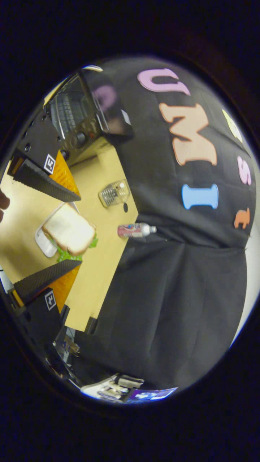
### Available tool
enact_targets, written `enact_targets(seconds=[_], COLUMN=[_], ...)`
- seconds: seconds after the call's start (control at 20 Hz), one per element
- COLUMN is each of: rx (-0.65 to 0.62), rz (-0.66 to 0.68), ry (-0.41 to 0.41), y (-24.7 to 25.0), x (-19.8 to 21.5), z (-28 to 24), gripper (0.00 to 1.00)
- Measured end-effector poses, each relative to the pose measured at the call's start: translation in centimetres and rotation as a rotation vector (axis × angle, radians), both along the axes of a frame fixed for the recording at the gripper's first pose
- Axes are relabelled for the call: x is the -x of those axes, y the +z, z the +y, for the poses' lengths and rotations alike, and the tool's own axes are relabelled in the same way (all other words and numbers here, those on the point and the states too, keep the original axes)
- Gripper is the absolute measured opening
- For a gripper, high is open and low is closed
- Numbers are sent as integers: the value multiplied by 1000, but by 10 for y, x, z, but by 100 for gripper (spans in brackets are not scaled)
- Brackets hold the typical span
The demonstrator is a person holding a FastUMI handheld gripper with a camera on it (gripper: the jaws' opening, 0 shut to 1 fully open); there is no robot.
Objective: Open the toaster oven, put the food inside, and close the toaster oven door.
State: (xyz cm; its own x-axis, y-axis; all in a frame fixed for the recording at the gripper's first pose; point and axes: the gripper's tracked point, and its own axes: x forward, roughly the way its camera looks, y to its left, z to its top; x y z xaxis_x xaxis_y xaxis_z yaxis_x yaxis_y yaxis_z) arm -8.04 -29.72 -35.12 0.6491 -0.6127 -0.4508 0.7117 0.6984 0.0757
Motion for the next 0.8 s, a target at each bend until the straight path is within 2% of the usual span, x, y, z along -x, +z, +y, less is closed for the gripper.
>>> enact_targets(seconds=[0.25, 0.6, 0.7, 0.8], rx=[-102, -257, -264, -271], rz=[-12, 48, 81, 103], ry=[-19, 97, 122, 131], y=[-31, -84, -92, -96], x=[-2, -28, -31, -33], z=[-35, -39, -38, -35], gripper=[99, 99, 99, 89])
